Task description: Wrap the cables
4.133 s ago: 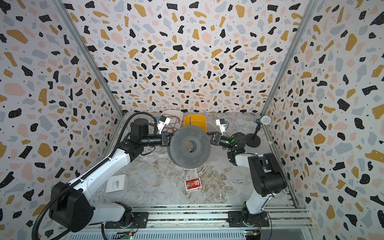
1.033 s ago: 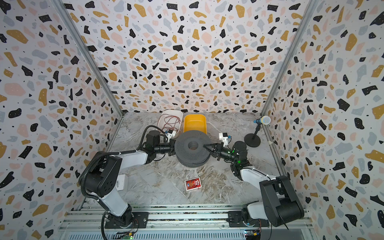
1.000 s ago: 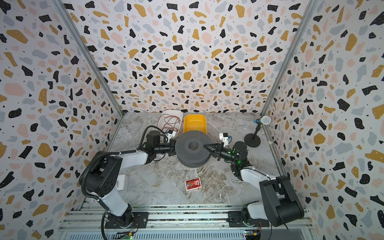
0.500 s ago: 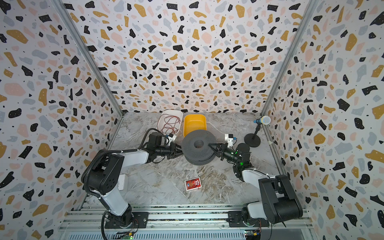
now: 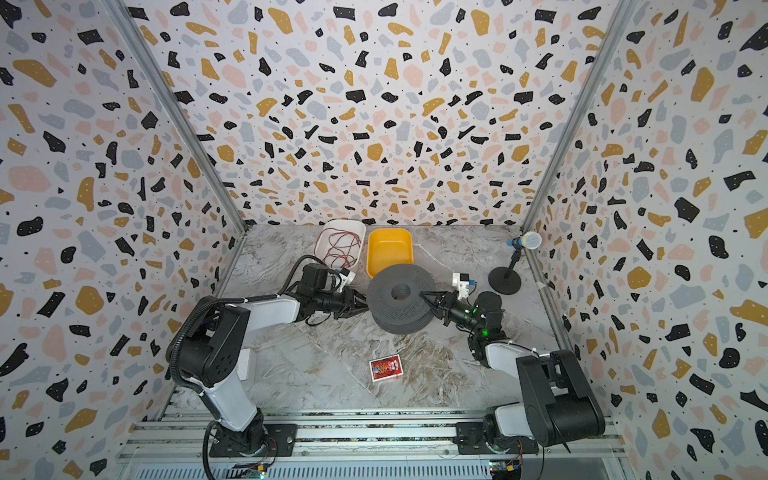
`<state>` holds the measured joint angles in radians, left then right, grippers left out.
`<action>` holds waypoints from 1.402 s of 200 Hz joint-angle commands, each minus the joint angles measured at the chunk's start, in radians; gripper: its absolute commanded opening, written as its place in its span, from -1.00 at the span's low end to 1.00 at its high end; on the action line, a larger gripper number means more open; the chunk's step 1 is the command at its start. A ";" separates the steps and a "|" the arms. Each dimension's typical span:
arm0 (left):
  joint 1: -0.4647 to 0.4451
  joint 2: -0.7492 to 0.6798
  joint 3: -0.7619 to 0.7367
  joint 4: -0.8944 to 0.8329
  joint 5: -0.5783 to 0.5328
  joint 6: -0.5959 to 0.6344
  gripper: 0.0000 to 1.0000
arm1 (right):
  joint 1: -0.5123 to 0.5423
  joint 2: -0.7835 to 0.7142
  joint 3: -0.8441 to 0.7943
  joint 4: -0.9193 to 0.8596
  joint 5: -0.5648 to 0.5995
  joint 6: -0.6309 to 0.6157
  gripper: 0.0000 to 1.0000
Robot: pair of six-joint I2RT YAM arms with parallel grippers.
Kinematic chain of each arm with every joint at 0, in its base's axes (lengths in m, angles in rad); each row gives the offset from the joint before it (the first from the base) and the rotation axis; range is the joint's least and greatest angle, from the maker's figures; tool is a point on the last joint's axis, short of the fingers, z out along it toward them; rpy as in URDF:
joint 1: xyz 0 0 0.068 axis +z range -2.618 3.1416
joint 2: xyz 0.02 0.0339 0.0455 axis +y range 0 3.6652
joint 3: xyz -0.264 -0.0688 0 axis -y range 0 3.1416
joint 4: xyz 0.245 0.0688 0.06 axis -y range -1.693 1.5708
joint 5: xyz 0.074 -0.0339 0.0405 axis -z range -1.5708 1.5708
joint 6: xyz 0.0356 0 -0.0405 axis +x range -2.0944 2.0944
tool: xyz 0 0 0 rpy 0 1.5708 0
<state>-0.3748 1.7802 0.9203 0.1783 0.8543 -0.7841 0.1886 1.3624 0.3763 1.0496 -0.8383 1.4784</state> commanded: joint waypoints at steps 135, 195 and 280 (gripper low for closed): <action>-0.002 0.034 0.048 -0.288 -0.248 0.234 -0.14 | -0.069 0.038 -0.054 0.208 -0.037 0.008 -1.00; -0.001 -0.065 0.069 -0.353 -0.310 0.271 -0.09 | -0.119 0.149 -0.098 0.355 -0.071 -0.030 -1.00; 0.000 -0.212 0.140 -0.480 -0.390 0.347 0.60 | -0.150 0.377 -0.088 0.484 -0.099 -0.055 -1.00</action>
<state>-0.3752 1.6012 1.0286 -0.2451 0.5091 -0.4812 0.0433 1.7153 0.2661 1.4025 -0.9058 1.4460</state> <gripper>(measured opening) 0.747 0.073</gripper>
